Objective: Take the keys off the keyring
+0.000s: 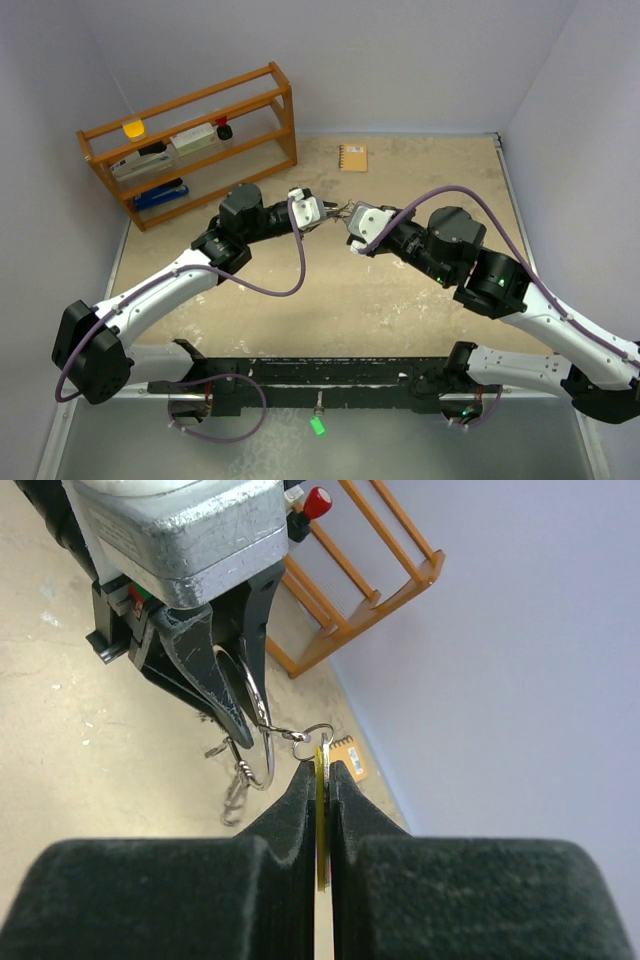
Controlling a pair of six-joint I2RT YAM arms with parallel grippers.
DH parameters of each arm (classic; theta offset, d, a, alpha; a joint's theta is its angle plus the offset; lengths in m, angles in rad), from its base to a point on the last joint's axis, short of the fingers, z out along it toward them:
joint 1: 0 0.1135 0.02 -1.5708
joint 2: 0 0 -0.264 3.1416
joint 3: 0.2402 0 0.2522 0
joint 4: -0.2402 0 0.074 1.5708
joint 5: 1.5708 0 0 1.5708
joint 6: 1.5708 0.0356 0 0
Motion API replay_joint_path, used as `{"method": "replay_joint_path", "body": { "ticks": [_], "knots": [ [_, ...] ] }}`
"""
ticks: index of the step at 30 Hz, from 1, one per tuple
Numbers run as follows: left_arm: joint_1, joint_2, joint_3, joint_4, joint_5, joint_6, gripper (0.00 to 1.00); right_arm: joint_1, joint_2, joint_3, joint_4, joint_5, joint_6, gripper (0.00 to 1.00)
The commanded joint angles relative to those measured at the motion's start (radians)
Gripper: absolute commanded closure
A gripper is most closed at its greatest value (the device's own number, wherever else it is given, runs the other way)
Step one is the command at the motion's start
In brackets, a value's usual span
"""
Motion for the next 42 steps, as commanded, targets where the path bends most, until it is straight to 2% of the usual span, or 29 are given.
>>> {"method": "replay_joint_path", "body": {
  "ticks": [1,11,14,16,19,24,33,37,42],
  "knots": [
    [0.017,0.002,-0.015,-0.077,-0.036,0.011,0.87,0.003,-0.05,0.055,0.173,0.005,-0.007,1.0],
    [0.017,0.005,-0.011,0.016,0.109,-0.083,0.83,0.003,-0.039,0.057,0.171,0.002,-0.005,1.0],
    [0.018,0.004,-0.002,0.071,0.184,-0.146,0.74,0.003,-0.033,0.056,0.169,0.004,-0.005,1.0],
    [0.017,0.002,0.005,0.118,0.223,-0.196,0.63,0.003,-0.027,0.059,0.166,0.003,-0.004,1.0],
    [0.016,-0.003,0.004,0.192,0.247,-0.263,0.56,0.003,-0.023,0.06,0.165,0.0,0.0,1.0],
    [0.016,0.005,0.001,0.276,0.237,-0.323,0.5,0.003,-0.021,0.065,0.162,-0.01,0.002,1.0],
    [0.017,0.041,-0.019,0.551,0.231,-0.501,0.48,0.003,-0.016,0.067,0.153,-0.014,0.004,1.0],
    [0.016,0.041,-0.018,0.552,0.182,-0.498,0.48,0.003,-0.014,0.067,0.155,-0.014,0.004,1.0],
    [0.017,0.019,-0.019,0.462,0.114,-0.429,0.48,0.003,-0.011,0.067,0.154,-0.014,0.003,1.0]
  ]
}}
